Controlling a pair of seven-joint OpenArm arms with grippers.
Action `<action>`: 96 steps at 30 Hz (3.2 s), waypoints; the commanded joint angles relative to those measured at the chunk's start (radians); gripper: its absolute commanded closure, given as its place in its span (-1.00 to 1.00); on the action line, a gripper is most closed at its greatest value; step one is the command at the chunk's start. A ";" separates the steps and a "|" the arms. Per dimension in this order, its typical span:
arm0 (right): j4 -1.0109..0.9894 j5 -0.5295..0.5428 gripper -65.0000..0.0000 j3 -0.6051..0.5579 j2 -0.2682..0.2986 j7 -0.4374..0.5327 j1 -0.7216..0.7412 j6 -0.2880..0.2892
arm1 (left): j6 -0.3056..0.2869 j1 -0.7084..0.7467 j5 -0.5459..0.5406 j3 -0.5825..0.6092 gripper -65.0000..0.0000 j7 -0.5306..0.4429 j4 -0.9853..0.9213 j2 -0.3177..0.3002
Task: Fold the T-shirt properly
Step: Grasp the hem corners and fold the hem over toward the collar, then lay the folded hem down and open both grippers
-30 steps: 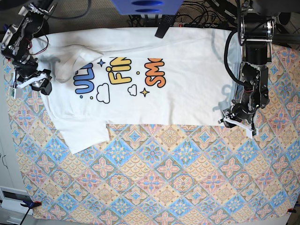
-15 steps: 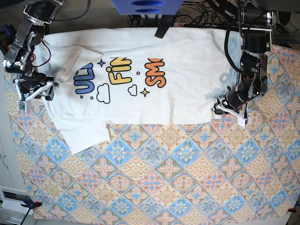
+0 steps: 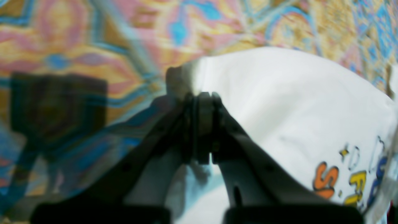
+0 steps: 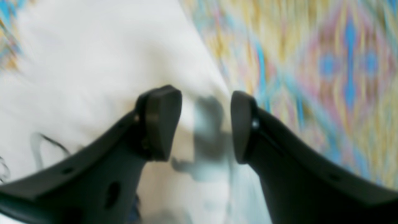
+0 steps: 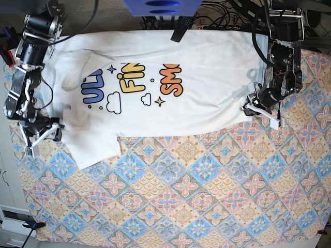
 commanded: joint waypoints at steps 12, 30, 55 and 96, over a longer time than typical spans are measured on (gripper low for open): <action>-0.375 -0.005 0.12 -0.237 0.113 0.220 0.187 0.000 | -0.005 0.028 -0.009 -0.061 1.00 -0.012 0.019 -0.023; -0.541 -0.005 0.13 -0.408 0.118 0.315 0.216 0.000 | -0.005 0.023 -0.009 -0.061 1.00 -0.012 0.019 -0.023; -0.429 -0.005 0.99 -0.237 0.120 0.337 0.214 0.181 | -0.005 -0.156 -0.003 -0.055 1.00 -0.020 0.079 -0.015; 0.251 -0.002 0.98 0.019 0.144 0.134 -0.393 0.183 | -0.005 0.315 -0.001 -0.140 1.00 -0.012 0.302 -0.061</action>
